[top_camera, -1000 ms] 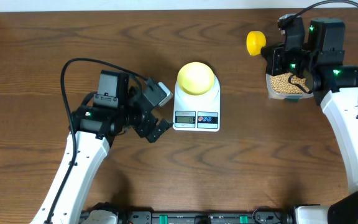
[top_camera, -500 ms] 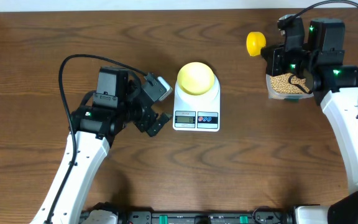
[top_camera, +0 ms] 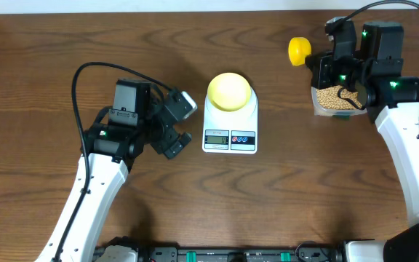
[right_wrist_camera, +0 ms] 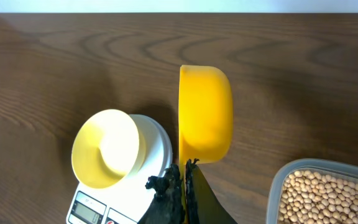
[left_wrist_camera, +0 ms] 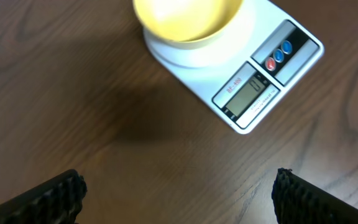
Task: Scoop item into bowl and weigh 50g on scale
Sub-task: 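Withdraw the left gripper back from the scale to the left, then raise the held scoop with the right gripper above the soybean tub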
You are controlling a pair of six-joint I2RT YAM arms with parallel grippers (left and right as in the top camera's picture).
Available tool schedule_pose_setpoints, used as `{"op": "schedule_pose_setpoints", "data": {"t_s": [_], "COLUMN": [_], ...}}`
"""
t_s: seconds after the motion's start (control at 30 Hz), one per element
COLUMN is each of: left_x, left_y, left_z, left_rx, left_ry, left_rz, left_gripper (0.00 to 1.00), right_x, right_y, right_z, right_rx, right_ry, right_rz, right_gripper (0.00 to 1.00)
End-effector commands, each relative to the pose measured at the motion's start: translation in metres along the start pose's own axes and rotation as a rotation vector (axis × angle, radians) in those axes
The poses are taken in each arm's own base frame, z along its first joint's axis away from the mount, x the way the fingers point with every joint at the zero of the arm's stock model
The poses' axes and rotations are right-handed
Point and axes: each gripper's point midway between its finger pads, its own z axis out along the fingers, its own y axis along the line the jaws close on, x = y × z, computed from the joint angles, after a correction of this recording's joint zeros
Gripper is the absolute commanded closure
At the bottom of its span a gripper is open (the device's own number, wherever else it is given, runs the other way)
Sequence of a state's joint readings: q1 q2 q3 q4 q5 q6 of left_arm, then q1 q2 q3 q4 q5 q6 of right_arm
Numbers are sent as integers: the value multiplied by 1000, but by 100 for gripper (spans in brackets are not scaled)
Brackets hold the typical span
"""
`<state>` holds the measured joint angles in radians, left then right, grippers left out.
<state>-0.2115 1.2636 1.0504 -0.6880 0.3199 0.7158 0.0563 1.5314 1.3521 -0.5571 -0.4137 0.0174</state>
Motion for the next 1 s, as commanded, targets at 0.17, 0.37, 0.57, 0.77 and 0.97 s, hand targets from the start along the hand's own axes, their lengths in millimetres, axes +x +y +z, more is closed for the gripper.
{"op": "schedule_pose_setpoints", "data": {"t_s": [0.17,0.37,0.57,0.77,0.97], "left_x": [-7,-3,-1,6,7], "left_y": [-13,0,-8,-13,-11], "left_z": [1,-7,-10,-8,-8], "left_rx": [93,110,162,182,171], "left_ry": [-66,-120,-140,-121,-110], "left_rz": [124,66,83,98,98], "left_gripper": [2,3,2,2,2], "right_x": [-7,-7,-7,-8,-8], "right_y": [-1,-1,-1,-1,-1], "right_z": [-4,-4,-4,-4,-4], "right_rx": [4,4,4,4,4], "right_ry": [-18,-17,-18,-21,-21], "right_rz": [-15,-15,-15,-17,-16], "right_gripper": [99,99,99,99,99]}}
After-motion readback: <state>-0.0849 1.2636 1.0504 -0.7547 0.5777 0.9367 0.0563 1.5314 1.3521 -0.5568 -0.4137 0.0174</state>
